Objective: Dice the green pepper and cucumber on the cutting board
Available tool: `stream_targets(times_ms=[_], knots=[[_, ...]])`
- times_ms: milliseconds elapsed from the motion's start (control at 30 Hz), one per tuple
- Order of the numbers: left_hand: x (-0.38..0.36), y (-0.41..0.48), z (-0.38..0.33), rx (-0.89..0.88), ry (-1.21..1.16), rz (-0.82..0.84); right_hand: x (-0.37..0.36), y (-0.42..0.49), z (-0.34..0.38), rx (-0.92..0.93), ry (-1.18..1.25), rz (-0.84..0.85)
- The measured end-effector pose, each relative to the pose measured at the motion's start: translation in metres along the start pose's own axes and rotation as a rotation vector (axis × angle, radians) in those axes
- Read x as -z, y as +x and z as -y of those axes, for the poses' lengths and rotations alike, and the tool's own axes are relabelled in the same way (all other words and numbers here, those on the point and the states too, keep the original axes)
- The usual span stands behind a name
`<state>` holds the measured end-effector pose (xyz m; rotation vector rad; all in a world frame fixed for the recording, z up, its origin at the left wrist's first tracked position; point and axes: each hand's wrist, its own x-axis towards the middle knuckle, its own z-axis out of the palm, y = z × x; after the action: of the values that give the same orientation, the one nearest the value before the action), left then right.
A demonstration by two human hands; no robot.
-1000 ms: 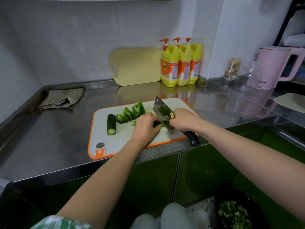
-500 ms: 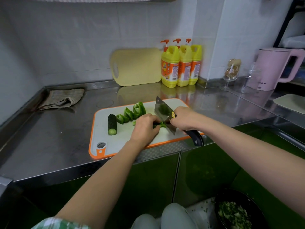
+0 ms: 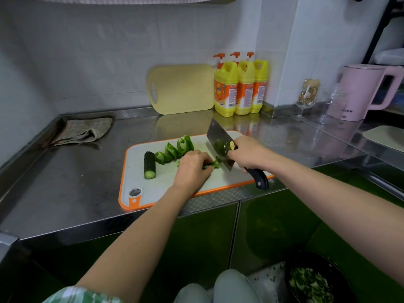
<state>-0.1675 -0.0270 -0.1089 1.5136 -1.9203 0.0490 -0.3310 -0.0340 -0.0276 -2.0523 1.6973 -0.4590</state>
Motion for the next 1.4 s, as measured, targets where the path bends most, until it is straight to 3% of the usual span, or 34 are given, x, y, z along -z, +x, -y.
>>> stream_targets(times_ms=[167, 333, 700, 967, 1400], knots=[[0.001, 0.0, -0.002, 0.004, -0.002, -0.009, -0.001, -0.009, 0.007, 0.001, -0.109, 0.099], [0.001, 0.0, -0.003, 0.009, 0.005, -0.007, -0.017, -0.004, 0.011, 0.0, -0.254, 0.057], [0.0, 0.001, -0.001, 0.051, -0.066, -0.026, -0.007, 0.0, 0.001, -0.017, -0.01, 0.006], [0.001, 0.002, -0.003, 0.043, -0.066, -0.028, 0.002, -0.011, 0.012, -0.02, -0.125, 0.147], [0.002, -0.001, -0.002, 0.008, -0.001, 0.005, -0.023, 0.005, 0.012, -0.054, -0.158, 0.046]])
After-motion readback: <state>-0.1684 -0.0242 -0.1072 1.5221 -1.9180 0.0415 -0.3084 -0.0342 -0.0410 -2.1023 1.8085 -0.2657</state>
